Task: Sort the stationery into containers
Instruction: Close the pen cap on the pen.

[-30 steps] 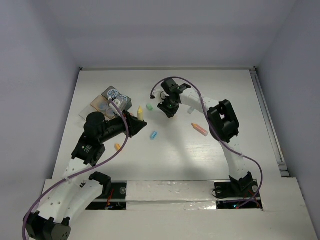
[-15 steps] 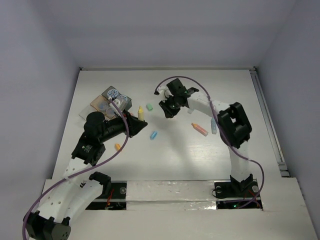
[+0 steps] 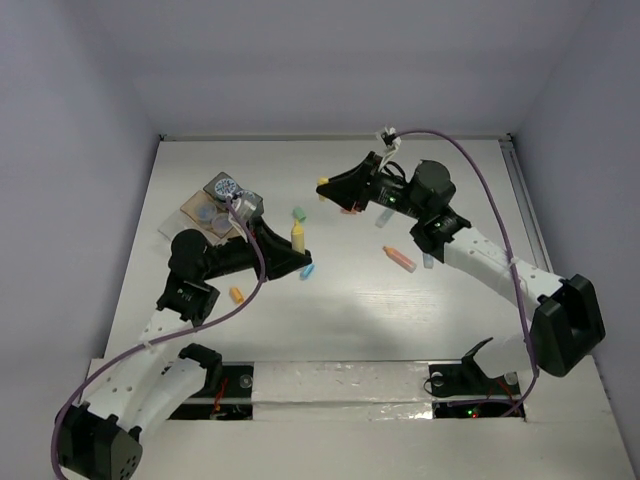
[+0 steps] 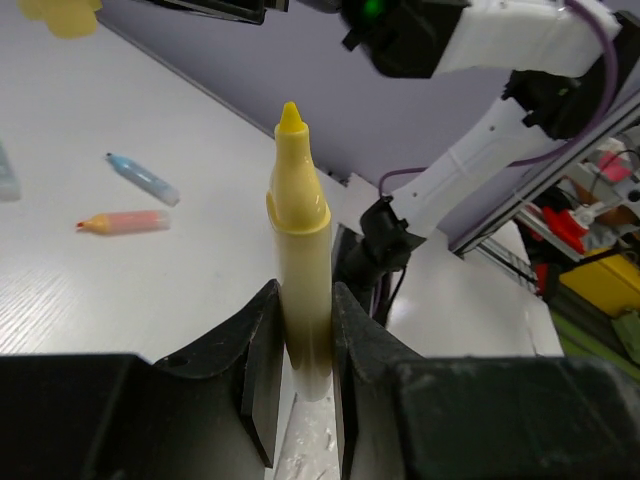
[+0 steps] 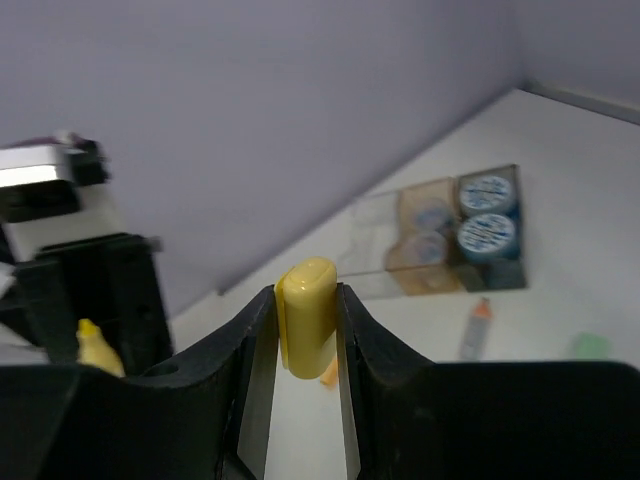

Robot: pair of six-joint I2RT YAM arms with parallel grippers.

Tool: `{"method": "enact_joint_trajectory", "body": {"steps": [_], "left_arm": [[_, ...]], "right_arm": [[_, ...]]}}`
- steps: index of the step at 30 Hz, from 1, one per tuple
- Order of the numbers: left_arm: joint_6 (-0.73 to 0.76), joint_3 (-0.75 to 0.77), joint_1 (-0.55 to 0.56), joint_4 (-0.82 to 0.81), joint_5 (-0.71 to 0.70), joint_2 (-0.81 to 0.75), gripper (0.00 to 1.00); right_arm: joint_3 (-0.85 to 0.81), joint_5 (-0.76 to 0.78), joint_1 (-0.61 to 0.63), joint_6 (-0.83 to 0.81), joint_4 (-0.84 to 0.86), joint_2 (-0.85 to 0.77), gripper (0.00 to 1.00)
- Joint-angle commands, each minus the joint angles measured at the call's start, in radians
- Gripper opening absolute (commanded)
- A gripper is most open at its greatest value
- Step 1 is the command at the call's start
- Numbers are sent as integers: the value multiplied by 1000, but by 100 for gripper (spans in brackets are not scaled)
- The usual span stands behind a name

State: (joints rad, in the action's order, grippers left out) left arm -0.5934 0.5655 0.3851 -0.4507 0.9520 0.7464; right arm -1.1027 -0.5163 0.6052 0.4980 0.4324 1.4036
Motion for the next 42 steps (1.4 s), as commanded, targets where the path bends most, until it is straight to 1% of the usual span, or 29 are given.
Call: {"method": "enact_joint_trajectory", "body": {"steps": [1,2,5,8,18,21,27,42], "left_arm": [[-138,-6,3,-256,120,24,0],[-140,-1,3,-256,125,30,0],[-152,5,3,-263,137,57,0],[-169,16,3,-270,145,87,0],[-183,17,3,-292,149,133,0],[-210,14,3,-330,163,134,0],[-220,20,3,-344,168,130,0],[-210,28,3,-342,142,105,0]], "right_arm": [[63,-106,1,290,359,-5,0],[73,-129,1,368,461,0,0],[93,-160,1,497,631,20,0],[101,-183,11,553,718,37,0],[58,-214,54,559,769,80,0],[30,-240,73,593,812,124,0],[-23,-294,84,655,879,199,0],[-5,-324,102,698,948,212,0]]}}
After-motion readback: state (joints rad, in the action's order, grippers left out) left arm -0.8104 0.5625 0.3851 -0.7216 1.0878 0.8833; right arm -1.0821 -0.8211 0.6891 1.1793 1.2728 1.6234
